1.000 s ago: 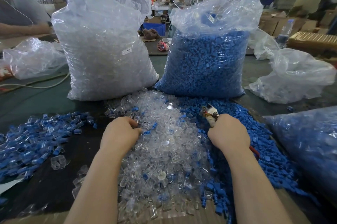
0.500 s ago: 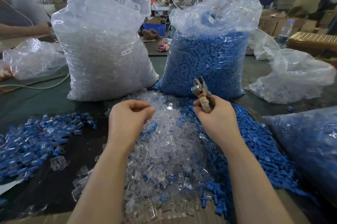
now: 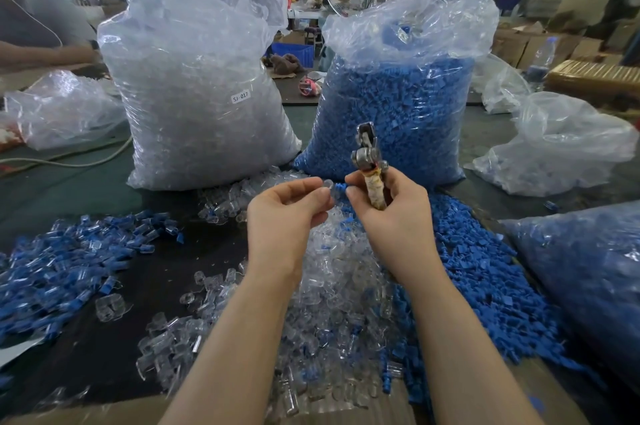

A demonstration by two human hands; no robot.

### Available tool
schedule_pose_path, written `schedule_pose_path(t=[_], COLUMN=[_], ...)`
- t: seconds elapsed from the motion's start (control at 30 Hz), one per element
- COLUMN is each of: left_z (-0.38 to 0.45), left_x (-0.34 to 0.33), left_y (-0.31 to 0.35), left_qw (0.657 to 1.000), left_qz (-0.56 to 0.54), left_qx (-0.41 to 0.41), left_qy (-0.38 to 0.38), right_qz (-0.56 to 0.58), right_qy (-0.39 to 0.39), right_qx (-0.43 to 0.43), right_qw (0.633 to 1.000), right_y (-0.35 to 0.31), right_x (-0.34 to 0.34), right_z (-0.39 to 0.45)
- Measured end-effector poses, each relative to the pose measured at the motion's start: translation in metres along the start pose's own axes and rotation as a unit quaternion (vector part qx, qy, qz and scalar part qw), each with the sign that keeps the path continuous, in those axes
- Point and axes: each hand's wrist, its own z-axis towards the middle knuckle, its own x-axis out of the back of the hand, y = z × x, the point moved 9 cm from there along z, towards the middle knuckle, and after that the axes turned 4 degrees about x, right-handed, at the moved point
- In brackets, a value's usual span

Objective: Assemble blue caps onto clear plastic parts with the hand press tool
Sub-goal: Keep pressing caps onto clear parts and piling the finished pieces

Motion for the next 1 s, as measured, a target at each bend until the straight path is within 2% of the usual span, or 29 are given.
schedule_pose_path(t=[0.37, 0.53, 0.83, 1.0], left_z=[-0.007, -0.010, -0.010, -0.008], left_x=[-0.007, -0.009, -0.009, -0.007], left_y=[0.012, 0.017, 0.017, 0.015], left_qw=[0.992, 0.984, 0.982, 0.984], left_qz=[0.097, 0.135, 0.133, 0.124], left_qx=[-0.083, -0.114, -0.128, -0.120], left_qy=[0.014, 0.025, 0.029, 0.036], right_qz=[-0.067, -0.043, 0.013, 0.026], right_qy=[0.033, 0.018, -0.006, -0.046], right_qx=[0.015, 0.008, 0.001, 0.000], right_qw=[0.997, 0.999, 1.000, 0.999], right_y=[-0.007, -0.005, -0.001, 0.000], right_x=[0.002, -0.001, -0.004, -0.005], right_z=[-0.003, -0.003, -0.002, 0.000])
